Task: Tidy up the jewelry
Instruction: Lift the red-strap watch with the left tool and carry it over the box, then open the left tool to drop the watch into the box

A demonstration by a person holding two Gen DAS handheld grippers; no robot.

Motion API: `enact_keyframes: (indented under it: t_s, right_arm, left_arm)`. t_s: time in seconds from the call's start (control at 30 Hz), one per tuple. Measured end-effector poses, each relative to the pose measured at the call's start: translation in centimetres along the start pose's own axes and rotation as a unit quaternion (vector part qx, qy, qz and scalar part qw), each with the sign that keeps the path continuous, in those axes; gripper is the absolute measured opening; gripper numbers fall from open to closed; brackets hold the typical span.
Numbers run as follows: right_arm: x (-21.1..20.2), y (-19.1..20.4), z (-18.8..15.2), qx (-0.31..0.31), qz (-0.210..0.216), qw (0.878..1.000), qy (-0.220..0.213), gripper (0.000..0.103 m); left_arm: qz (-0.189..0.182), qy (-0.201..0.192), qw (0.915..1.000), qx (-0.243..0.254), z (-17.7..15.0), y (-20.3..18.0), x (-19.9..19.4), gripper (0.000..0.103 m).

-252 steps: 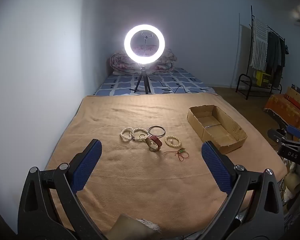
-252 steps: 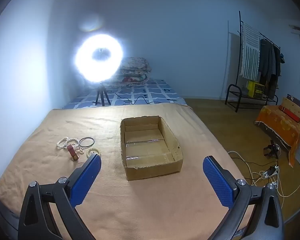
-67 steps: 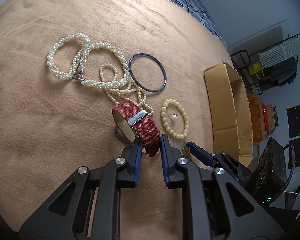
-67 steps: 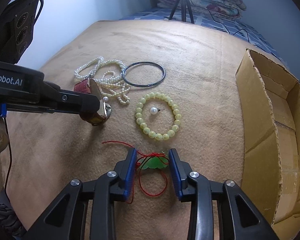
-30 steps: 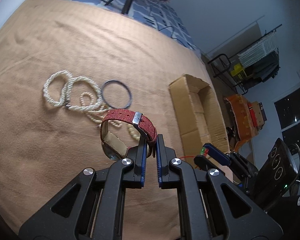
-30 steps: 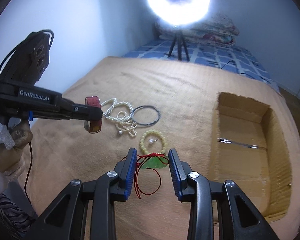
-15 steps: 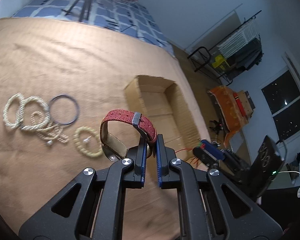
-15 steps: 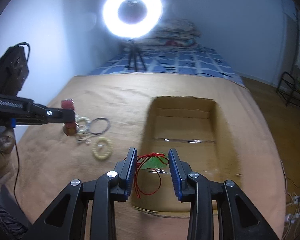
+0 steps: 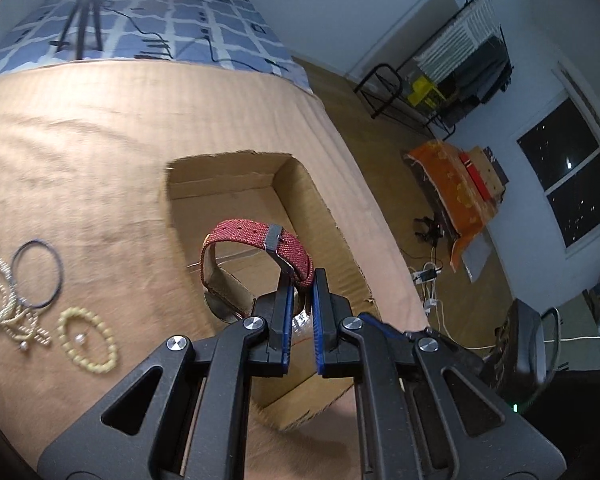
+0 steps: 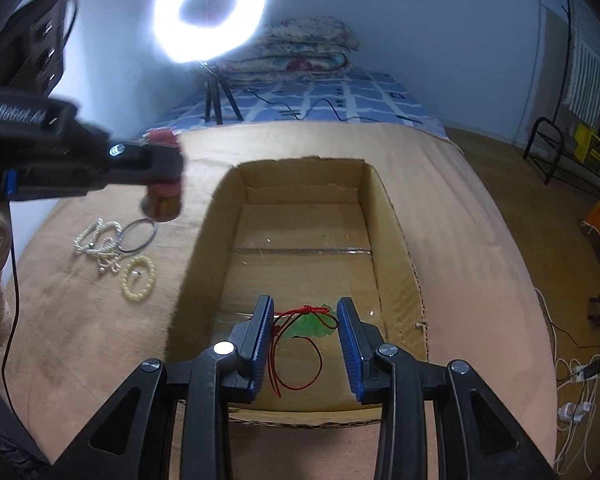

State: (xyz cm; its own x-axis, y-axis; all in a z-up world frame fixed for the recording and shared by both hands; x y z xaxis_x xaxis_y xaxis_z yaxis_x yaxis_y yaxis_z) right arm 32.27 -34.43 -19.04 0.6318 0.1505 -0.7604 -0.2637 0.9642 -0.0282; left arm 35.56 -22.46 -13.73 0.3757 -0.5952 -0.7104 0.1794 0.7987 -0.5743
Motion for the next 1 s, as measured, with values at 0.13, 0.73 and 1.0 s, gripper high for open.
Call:
enact_keyframes:
  t_s: [0.13, 0.73, 1.0]
  right_arm:
    - [0.7, -0.7, -0.4, 0.010, -0.002, 1.000, 0.009, 0.033]
    - [2.2, -0.9, -1.2, 0.006, -0.001, 0.999, 0.031, 0.033]
    - [2.9, -0.8, -1.7, 0.000, -0.001, 0.999, 0.043, 0.034]
  left_arm:
    - [0.013, 0.020, 0.9997, 0.009, -0.1, -0.8, 3.0, 0.006]
    - [0.065, 0.069, 0.9954, -0.007, -1.0, 0.5, 10.7, 0.006]
    - [0.071, 0.070, 0.9948, -0.017, -0.8, 0.8, 11.5, 0.006]
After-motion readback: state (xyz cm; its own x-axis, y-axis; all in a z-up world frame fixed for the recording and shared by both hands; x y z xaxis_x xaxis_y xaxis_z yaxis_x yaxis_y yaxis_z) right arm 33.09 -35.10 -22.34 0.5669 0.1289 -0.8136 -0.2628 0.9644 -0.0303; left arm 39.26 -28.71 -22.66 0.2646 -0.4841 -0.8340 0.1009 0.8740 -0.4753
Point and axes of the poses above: each gripper's, at about its wrist camera, not at the fingertips, and x roughly the way its jaws point, y to its left, z to its top, the point moved 9 cm from there along x, roughly the way its jaws point, and after that the axes turned 5 degrees about -x, right-handed, at the moved point
